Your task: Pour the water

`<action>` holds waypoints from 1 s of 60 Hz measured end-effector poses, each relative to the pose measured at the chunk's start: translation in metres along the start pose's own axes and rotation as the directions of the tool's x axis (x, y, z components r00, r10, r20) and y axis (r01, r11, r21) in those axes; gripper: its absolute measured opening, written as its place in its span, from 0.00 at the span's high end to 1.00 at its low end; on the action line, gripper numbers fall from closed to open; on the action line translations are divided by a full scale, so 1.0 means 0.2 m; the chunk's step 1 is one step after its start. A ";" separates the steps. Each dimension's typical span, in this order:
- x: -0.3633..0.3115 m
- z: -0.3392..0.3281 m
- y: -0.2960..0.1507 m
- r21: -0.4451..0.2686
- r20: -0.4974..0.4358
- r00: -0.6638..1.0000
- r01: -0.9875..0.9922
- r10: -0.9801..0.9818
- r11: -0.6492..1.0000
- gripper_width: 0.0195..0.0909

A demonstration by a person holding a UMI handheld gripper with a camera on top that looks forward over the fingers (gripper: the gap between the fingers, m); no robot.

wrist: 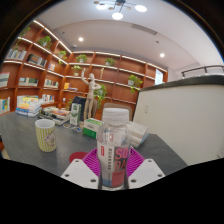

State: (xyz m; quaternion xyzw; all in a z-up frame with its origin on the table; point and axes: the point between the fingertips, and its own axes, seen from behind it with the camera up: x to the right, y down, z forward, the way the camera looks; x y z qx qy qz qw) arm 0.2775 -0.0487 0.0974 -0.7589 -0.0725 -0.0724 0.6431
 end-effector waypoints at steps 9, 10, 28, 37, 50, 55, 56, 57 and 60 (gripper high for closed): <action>-0.05 0.03 -0.08 0.019 -0.017 0.968 0.249 -0.249 0.968 0.82; -0.06 0.04 -0.10 0.026 -0.022 0.957 0.291 -0.290 0.956 0.83; -0.41 0.28 -0.46 0.095 -0.131 0.405 0.914 -0.905 0.395 0.82; -0.57 0.37 -0.52 0.088 -0.180 0.062 0.995 -0.982 0.046 0.82; -0.74 0.40 -0.60 0.024 -0.305 -0.414 0.897 -0.858 -0.442 0.83; -0.79 0.40 -0.59 0.015 -0.314 -0.477 0.862 -0.821 -0.507 0.82; -0.79 0.40 -0.59 0.015 -0.312 -0.476 0.863 -0.822 -0.505 0.82; -0.79 0.40 -0.59 0.015 -0.310 -0.476 0.863 -0.823 -0.505 0.82; -0.78 0.40 -0.60 0.017 -0.306 -0.464 0.871 -0.832 -0.492 0.82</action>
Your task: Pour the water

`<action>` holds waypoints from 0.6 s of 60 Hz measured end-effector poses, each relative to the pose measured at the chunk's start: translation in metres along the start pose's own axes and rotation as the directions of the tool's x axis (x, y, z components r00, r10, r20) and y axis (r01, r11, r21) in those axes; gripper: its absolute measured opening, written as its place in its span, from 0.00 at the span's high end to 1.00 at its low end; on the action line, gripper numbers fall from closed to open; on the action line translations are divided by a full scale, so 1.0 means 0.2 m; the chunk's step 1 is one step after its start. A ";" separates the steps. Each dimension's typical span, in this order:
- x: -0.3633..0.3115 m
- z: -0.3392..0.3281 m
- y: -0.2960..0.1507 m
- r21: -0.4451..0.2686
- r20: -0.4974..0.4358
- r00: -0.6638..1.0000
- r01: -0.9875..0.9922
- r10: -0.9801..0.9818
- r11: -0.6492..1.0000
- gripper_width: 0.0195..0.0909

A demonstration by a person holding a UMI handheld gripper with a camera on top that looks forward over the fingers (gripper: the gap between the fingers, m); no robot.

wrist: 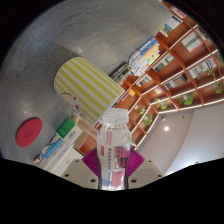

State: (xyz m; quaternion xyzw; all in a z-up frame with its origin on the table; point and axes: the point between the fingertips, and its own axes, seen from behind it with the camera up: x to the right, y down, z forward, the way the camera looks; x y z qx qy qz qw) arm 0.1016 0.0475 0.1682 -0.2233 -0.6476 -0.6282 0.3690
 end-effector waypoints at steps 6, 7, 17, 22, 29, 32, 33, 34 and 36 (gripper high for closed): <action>0.02 0.00 0.03 -0.010 -0.010 1.000 -0.021 0.021 1.000 0.82; 0.02 0.00 0.03 -0.011 -0.009 0.999 -0.032 0.032 0.999 0.82; -0.07 -0.05 0.13 -0.057 0.080 0.905 -0.415 0.419 0.908 0.82; -0.16 -0.09 0.17 -0.120 0.152 0.676 -0.712 0.721 0.692 0.82; -0.21 -0.15 0.16 -0.178 0.188 0.201 -0.956 0.962 0.234 0.82; -0.22 -0.18 0.15 -0.207 0.201 -0.028 -0.978 0.979 0.015 0.82; -0.23 -0.18 0.14 -0.215 0.204 -0.098 -0.975 0.974 -0.053 0.81; -0.21 -0.18 0.08 -0.222 0.199 -0.160 -0.968 0.967 -0.114 0.81; -0.26 -0.18 0.10 -0.221 0.214 -0.265 -0.951 0.940 -0.218 0.80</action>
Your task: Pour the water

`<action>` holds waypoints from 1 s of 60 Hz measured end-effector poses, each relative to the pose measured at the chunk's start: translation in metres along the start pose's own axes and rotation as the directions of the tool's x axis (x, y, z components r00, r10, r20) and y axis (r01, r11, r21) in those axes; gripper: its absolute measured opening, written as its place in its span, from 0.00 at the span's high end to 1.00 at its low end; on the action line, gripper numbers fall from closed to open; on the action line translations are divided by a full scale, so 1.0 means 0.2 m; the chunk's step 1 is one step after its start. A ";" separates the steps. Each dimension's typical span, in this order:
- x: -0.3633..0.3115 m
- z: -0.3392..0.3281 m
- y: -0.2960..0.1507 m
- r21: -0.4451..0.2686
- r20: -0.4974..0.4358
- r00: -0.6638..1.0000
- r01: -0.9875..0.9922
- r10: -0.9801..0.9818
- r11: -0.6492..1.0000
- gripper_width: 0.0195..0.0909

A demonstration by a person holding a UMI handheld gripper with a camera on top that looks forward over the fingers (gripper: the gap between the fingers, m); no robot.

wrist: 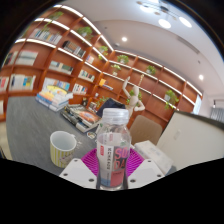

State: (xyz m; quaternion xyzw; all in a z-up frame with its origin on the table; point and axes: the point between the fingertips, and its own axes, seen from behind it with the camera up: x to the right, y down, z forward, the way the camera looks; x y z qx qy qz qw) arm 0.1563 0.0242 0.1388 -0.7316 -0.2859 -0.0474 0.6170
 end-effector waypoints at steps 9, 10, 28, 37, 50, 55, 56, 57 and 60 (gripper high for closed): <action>-0.04 0.04 0.06 0.065 0.080 0.961 -0.270 0.265 0.961 0.81; -0.04 0.04 0.08 0.068 0.082 0.957 -0.284 0.279 0.956 0.81; -0.02 0.06 0.20 0.135 0.078 0.910 -0.413 0.406 0.901 0.80; -0.02 0.07 0.20 0.115 0.041 0.926 -0.378 0.376 0.919 0.67; -0.04 -0.08 0.26 0.042 -0.016 0.914 -0.404 0.405 0.914 0.04; -0.04 -0.23 0.27 0.051 -0.064 0.900 -0.429 0.432 0.902 0.05; -0.03 -0.26 0.27 0.051 -0.079 0.896 -0.434 0.437 0.899 0.05; -0.02 -0.29 0.28 0.050 -0.095 0.892 -0.439 0.442 0.897 0.04; 0.00 -0.39 0.29 0.050 -0.140 0.881 -0.449 0.451 0.892 0.05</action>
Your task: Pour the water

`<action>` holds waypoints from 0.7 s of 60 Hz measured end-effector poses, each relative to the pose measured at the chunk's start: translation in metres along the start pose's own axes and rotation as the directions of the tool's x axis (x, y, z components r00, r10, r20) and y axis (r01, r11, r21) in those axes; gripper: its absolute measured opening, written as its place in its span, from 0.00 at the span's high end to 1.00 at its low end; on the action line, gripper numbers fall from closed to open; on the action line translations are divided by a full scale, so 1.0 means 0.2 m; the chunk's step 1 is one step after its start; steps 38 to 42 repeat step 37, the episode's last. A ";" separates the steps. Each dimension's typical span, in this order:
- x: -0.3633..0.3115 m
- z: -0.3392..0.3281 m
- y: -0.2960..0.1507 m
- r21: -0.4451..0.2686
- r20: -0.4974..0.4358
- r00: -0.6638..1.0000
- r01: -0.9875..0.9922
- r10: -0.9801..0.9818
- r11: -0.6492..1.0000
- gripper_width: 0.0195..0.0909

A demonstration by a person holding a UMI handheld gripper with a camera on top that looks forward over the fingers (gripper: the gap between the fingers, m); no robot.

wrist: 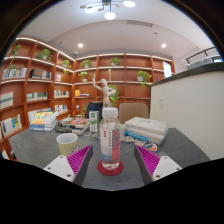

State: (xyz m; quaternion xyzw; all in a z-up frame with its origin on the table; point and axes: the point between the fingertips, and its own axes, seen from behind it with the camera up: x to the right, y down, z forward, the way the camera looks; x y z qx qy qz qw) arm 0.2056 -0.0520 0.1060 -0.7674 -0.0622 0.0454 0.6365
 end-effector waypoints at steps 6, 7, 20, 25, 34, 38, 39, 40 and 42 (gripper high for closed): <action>0.07 -0.18 0.00 -0.010 -0.102 0.994 -0.036 0.035 0.999 0.06; 0.08 -0.21 0.00 -0.011 -0.113 0.993 -0.040 0.038 0.999 0.05; 0.09 -0.45 -0.06 0.018 -0.153 0.987 -0.041 0.043 0.999 0.06; 0.09 -0.50 -0.08 0.029 -0.149 0.988 -0.040 0.044 0.999 0.06; 0.07 -0.54 -0.11 0.042 -0.143 0.989 -0.043 0.049 0.998 0.06; 0.06 -0.54 -0.12 0.046 -0.136 0.989 -0.049 0.054 0.998 0.06; 0.06 -0.54 -0.12 0.046 -0.136 0.989 -0.049 0.054 0.998 0.06; 0.06 -0.54 -0.12 0.046 -0.136 0.989 -0.049 0.054 0.998 0.06; 0.06 -0.54 -0.12 0.046 -0.136 0.989 -0.049 0.054 0.998 0.06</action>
